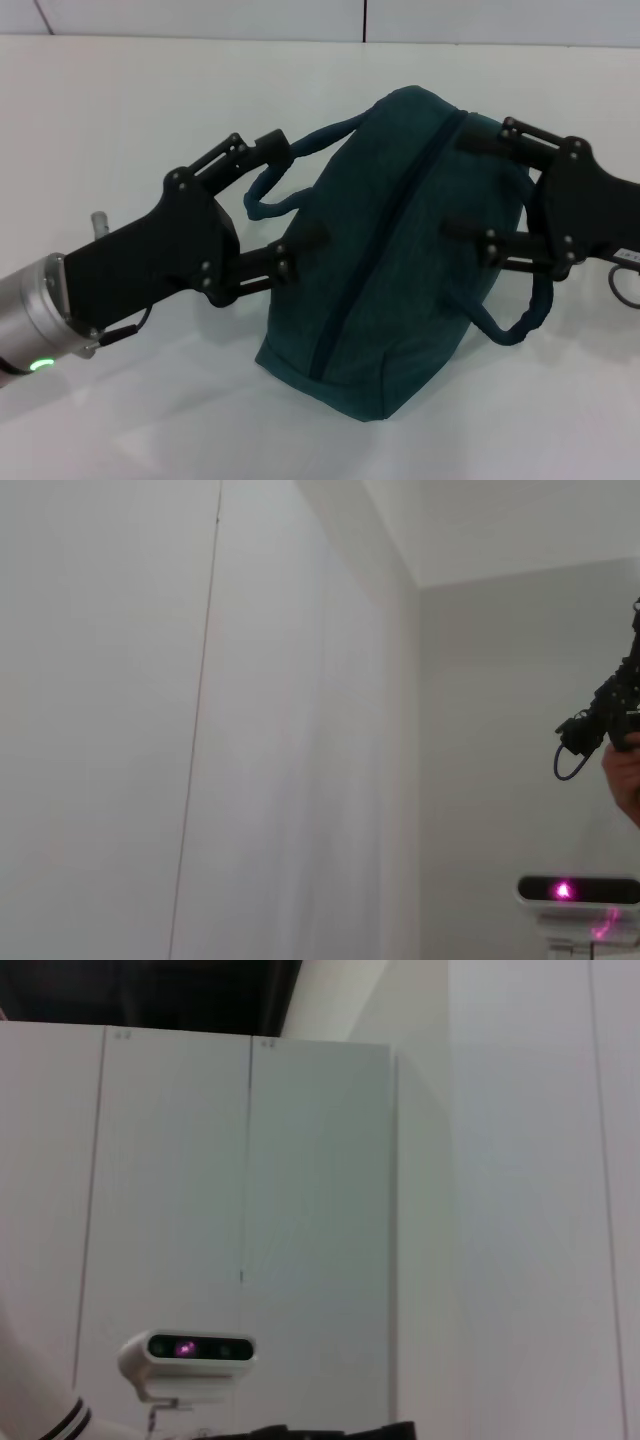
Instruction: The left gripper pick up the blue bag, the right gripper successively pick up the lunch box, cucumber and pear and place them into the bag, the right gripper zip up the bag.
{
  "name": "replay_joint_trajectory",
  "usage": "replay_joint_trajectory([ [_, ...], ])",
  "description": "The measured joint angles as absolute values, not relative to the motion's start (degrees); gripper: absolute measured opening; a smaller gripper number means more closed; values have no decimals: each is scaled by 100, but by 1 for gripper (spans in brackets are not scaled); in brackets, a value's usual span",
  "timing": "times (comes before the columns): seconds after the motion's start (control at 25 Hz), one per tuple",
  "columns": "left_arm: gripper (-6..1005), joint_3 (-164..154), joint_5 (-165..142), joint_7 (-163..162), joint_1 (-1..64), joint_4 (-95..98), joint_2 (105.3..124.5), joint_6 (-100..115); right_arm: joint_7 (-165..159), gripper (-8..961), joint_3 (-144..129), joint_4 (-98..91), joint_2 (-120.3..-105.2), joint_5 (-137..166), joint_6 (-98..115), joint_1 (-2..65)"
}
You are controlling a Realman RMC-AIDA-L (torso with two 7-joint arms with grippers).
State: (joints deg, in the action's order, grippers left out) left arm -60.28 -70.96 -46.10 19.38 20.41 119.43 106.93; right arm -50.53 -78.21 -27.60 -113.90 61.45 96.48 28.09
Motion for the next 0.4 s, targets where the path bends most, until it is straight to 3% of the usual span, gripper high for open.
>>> replay_joint_trajectory([
  [0.4, 895, -6017, -7026, -4451, 1933, 2005, 11941, 10749, -5006, 799, -7543, -2687, -11514, 6171, 9620, 2735],
])
